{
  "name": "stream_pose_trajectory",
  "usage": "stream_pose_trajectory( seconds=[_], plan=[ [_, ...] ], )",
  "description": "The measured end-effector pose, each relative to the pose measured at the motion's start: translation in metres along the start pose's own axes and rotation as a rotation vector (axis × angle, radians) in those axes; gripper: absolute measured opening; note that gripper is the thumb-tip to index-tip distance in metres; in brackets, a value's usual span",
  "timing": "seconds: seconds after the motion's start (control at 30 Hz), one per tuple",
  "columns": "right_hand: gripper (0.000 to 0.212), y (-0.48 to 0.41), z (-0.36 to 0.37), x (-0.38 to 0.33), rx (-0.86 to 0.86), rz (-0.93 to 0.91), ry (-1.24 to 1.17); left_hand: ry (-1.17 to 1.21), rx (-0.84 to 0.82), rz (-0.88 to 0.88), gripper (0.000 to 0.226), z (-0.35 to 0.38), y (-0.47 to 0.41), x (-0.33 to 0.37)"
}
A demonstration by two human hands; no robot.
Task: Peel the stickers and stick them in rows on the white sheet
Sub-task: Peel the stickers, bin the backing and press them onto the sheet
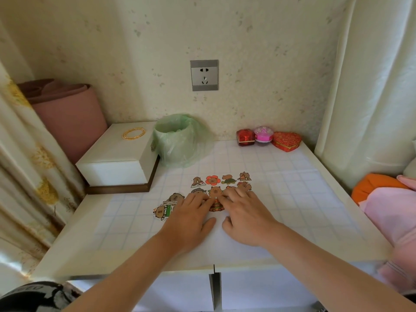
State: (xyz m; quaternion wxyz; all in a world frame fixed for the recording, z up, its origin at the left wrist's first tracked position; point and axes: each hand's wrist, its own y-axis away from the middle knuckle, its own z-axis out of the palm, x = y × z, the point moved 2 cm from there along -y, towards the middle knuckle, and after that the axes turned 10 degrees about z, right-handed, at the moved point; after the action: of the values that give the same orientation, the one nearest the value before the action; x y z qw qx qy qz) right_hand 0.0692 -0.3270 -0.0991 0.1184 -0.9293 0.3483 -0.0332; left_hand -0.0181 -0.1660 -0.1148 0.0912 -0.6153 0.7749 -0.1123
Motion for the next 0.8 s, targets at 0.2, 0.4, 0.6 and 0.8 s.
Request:
stream_pose_trajectory(
  seconds=[0.2,0.4,0.6,0.8],
  plan=[
    [0.053,-0.003,0.001,0.000,0.032,-0.008,-0.046,-0.080,-0.007,-0.006,0.057,-0.001,-0.002,0.002],
    [0.041,0.000,0.006,0.003,0.046,-0.007,-0.103,-0.086,0.011,-0.068,0.052,-0.005,-0.003,0.012],
    [0.031,0.011,-0.001,0.004,0.044,-0.064,-0.097,0.030,0.072,-0.080,0.037,-0.011,0.003,0.018],
    [0.040,0.009,-0.004,0.004,0.056,-0.044,-0.150,0.096,0.082,-0.112,0.034,-0.012,0.004,0.017]
  ],
)
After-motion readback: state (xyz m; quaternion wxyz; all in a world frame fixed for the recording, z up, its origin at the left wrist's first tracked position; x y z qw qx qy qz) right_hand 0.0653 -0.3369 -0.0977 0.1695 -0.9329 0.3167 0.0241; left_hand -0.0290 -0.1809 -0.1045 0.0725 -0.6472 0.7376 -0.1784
